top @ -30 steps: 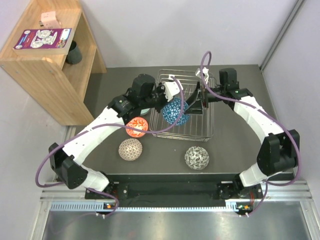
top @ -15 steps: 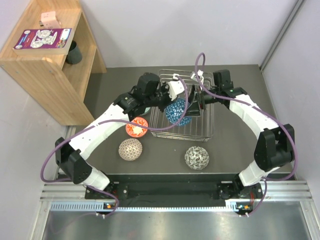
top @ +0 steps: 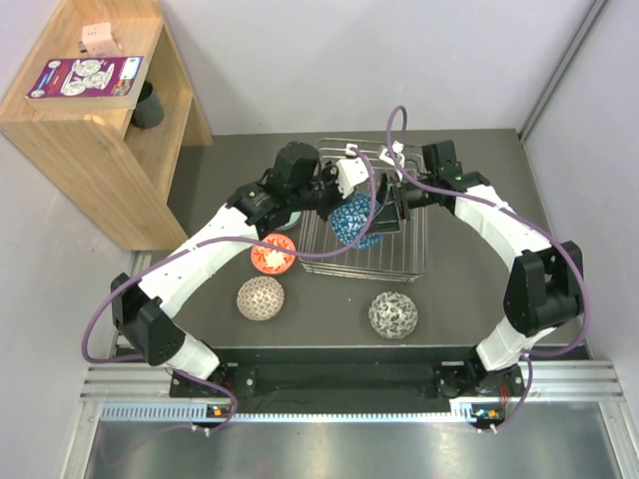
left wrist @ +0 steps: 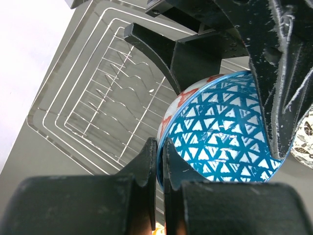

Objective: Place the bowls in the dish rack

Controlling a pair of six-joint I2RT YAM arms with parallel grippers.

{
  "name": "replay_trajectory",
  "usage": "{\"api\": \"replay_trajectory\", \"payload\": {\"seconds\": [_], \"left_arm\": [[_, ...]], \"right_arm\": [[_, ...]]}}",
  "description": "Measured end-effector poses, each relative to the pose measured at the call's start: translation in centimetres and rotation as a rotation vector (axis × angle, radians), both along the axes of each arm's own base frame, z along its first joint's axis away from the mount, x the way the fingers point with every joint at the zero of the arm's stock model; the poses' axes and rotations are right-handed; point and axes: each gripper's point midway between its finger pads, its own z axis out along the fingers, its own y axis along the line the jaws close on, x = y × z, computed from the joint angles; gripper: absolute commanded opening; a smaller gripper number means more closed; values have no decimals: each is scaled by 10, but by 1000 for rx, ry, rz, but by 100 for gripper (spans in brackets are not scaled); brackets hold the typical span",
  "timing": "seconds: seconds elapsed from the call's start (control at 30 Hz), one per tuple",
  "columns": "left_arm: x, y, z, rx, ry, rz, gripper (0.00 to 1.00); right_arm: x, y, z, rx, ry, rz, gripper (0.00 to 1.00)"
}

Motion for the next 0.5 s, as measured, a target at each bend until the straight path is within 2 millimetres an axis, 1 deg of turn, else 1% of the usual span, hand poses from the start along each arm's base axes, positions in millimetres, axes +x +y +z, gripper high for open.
{"api": "replay_trajectory", "payload": {"seconds": [0.17, 0.33, 0.43, 0.47, 0.5], "left_arm": [[1, 0, -1, -4, -1, 5, 0], [3, 1, -11, -12, 5, 25, 0], [4, 1, -19, -12, 7, 38, 0], [4, 1, -21, -13, 10, 40, 0], [4, 1, -23, -15, 13, 42, 0]], "right_arm": [[-1, 0, 2, 13, 2, 13, 83], [3, 0, -4, 5, 37, 7, 83], [5, 1, -11, 0, 59, 7, 75], [6, 1, -13, -3, 68, 6, 65], [7, 2, -16, -6, 78, 5, 60]]}}
